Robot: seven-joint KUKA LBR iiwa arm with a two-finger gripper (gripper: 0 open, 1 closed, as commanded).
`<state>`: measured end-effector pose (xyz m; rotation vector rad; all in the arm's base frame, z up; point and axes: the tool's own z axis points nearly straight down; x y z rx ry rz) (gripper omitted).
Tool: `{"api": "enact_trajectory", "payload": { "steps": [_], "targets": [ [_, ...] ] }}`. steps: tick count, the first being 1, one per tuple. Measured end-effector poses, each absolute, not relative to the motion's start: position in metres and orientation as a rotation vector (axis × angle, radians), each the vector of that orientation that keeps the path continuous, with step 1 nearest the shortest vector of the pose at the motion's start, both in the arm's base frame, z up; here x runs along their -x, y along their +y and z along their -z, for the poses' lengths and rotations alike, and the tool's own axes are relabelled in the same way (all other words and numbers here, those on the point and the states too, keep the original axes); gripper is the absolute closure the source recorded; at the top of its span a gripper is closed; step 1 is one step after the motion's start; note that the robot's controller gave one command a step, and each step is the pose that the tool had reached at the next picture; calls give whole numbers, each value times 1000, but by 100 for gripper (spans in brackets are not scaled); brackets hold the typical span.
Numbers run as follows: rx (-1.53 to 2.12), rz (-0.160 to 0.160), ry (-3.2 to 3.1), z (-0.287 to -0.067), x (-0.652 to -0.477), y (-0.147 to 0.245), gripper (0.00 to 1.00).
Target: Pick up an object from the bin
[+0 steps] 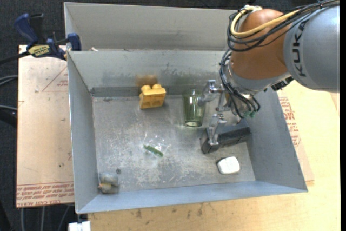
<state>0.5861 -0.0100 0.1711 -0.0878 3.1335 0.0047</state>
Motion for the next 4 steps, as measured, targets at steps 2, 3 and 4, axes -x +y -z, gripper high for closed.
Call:
{"api": "enact_trajectory", "payload": {
  "steps": [2, 3, 4],
  "targets": [
    [-18, 0, 3144, -116, -583, -61, 0],
    [-94, -6, 3149, -79, -562, -74, 100],
    [-94, -6, 3149, -79, -562, -74, 100]
  ]
}}
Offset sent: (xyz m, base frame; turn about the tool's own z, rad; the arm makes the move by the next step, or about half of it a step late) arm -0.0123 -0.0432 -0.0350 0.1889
